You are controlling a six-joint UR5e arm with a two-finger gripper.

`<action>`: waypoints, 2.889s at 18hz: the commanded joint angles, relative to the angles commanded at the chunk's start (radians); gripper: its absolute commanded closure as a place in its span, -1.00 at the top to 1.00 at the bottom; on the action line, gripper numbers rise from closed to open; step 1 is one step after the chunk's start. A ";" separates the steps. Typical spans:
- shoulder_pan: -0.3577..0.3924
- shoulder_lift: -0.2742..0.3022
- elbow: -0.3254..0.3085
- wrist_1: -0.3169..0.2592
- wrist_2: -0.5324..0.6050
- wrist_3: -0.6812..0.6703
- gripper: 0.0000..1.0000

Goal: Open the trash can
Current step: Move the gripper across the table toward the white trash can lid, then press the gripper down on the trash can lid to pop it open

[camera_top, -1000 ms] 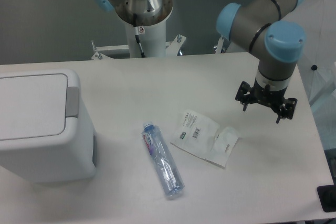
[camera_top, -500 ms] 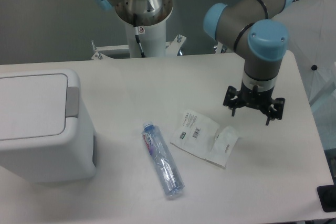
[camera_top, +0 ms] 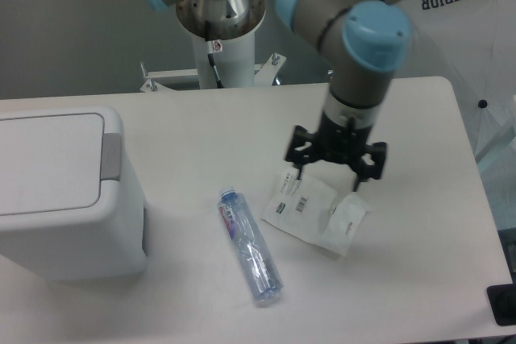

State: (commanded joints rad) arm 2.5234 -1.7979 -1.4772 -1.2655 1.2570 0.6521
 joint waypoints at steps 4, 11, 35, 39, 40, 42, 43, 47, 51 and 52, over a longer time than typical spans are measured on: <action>-0.029 0.057 -0.003 -0.002 -0.140 -0.066 1.00; -0.124 0.092 -0.017 0.008 -0.153 -0.170 1.00; -0.244 0.066 -0.035 0.021 -0.142 -0.286 1.00; -0.244 0.065 -0.035 0.023 -0.142 -0.286 1.00; -0.244 0.065 -0.035 0.023 -0.142 -0.286 1.00; -0.244 0.061 -0.035 0.025 -0.142 -0.286 1.00; -0.244 0.060 -0.034 0.025 -0.142 -0.286 1.00; -0.244 0.058 -0.035 0.025 -0.142 -0.284 1.00; -0.244 0.058 -0.034 0.025 -0.142 -0.284 1.00; -0.244 0.058 -0.034 0.023 -0.140 -0.284 1.00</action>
State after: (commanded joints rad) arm 2.2795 -1.7395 -1.5110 -1.2425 1.1167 0.3682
